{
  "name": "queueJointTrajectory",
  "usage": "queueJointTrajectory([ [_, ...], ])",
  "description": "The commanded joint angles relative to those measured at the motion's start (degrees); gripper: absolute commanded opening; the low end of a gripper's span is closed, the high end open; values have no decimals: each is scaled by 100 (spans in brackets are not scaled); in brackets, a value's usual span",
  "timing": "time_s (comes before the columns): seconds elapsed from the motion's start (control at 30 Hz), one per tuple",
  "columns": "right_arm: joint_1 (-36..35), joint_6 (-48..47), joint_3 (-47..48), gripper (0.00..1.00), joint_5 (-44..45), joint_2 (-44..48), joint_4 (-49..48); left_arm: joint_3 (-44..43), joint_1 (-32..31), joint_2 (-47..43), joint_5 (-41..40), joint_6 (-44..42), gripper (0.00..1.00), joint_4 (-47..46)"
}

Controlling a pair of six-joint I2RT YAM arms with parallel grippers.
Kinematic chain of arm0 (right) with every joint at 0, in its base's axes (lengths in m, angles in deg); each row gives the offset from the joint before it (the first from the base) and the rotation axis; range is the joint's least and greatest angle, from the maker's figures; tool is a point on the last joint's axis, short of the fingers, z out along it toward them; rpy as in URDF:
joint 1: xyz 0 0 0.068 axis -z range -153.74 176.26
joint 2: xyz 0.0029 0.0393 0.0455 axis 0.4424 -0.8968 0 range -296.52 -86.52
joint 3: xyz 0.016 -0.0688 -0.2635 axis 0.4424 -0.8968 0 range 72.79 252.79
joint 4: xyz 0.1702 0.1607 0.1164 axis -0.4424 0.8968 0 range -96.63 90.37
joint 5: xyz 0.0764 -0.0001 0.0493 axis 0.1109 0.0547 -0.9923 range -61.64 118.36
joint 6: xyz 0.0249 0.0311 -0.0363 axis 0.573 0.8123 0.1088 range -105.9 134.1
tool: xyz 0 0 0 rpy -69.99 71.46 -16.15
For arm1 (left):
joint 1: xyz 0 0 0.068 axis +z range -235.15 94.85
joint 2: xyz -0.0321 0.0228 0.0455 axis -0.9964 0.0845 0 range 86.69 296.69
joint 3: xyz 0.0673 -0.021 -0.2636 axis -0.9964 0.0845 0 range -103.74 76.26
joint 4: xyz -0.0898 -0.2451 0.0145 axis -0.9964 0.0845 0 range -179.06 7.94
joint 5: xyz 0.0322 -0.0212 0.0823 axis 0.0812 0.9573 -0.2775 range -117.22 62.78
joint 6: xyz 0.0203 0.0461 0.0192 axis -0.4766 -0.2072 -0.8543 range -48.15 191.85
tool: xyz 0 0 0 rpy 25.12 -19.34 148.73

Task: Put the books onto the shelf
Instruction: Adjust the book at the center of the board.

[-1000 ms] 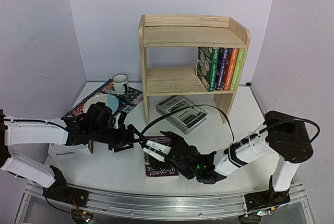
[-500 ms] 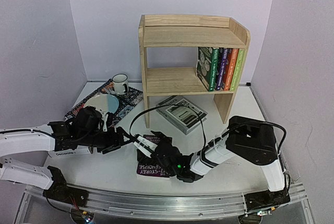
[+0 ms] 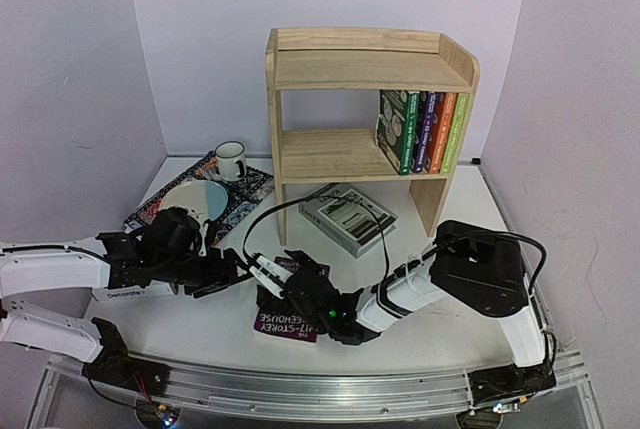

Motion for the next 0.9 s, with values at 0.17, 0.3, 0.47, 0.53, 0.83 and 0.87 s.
queueJointTrajectory([
  [0.17, -15, -199, -211, 98, -58, 113, 837, -116, 25, -128, 3, -52, 81, 5],
  [0.3, -15, -250, -929, 98, -91, 757, 449, -92, 29, -89, 225, -172, 81, -32],
  [0.47, -53, -145, -1660, 98, -232, 1671, 340, 15, 20, 95, 777, -271, 92, -247],
  [0.53, -101, -73, -1882, 98, -197, 1941, 349, 86, 20, 142, 923, -272, 94, -410],
  [0.83, -376, 246, -2700, 98, -180, 3035, 774, 112, -140, 695, 1118, -491, 83, -635],
  [0.87, -398, 253, -2773, 98, -171, 3138, 818, 96, -187, 791, 1132, -502, 82, -677],
])
